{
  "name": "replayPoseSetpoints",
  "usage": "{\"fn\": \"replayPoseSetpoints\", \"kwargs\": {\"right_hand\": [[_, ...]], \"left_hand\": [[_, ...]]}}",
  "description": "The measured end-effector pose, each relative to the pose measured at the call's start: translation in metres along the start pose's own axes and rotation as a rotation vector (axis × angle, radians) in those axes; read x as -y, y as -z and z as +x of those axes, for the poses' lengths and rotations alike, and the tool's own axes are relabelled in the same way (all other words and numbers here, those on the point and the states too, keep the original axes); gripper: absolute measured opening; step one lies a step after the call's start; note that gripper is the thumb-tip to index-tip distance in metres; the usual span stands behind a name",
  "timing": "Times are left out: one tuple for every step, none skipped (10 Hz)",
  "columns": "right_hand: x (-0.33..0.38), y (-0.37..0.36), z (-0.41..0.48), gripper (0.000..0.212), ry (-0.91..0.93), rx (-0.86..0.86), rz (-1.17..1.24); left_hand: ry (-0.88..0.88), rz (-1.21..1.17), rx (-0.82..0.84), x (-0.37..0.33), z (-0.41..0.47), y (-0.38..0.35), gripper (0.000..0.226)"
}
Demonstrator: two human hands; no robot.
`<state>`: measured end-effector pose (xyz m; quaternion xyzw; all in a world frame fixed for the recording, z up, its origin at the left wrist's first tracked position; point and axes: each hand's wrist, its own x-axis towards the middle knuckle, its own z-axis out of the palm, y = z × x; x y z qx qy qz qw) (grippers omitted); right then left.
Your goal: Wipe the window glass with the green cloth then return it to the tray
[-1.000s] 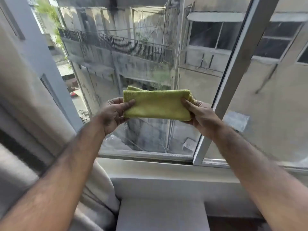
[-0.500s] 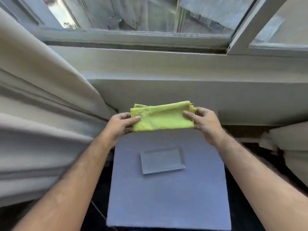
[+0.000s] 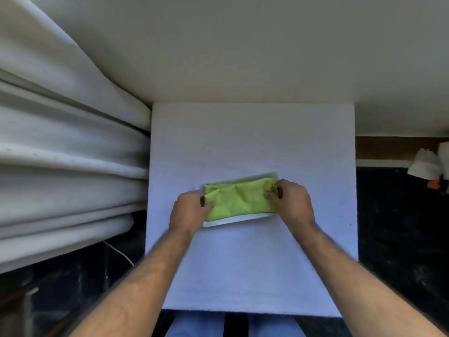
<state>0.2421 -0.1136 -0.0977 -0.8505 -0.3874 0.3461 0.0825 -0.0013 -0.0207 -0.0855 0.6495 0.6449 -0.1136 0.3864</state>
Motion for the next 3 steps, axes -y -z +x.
{"fn": "replayPoseSetpoints", "kwargs": {"right_hand": [[0.009,-0.004,0.002,0.038,-0.015,-0.057,-0.181],[0.027,0.016,0.003,0.049,0.148,-0.084,-0.431],[0.047,0.050,0.006,0.075,0.296,-0.052,-0.556]], "left_hand": [[-0.043,0.209,-0.026,-0.002,0.002,-0.002,0.033],[-0.114,0.251,-0.081,-0.009,-0.001,0.017,0.055],[-0.253,0.389,-0.131,-0.021,-0.004,0.044,0.071]]}}
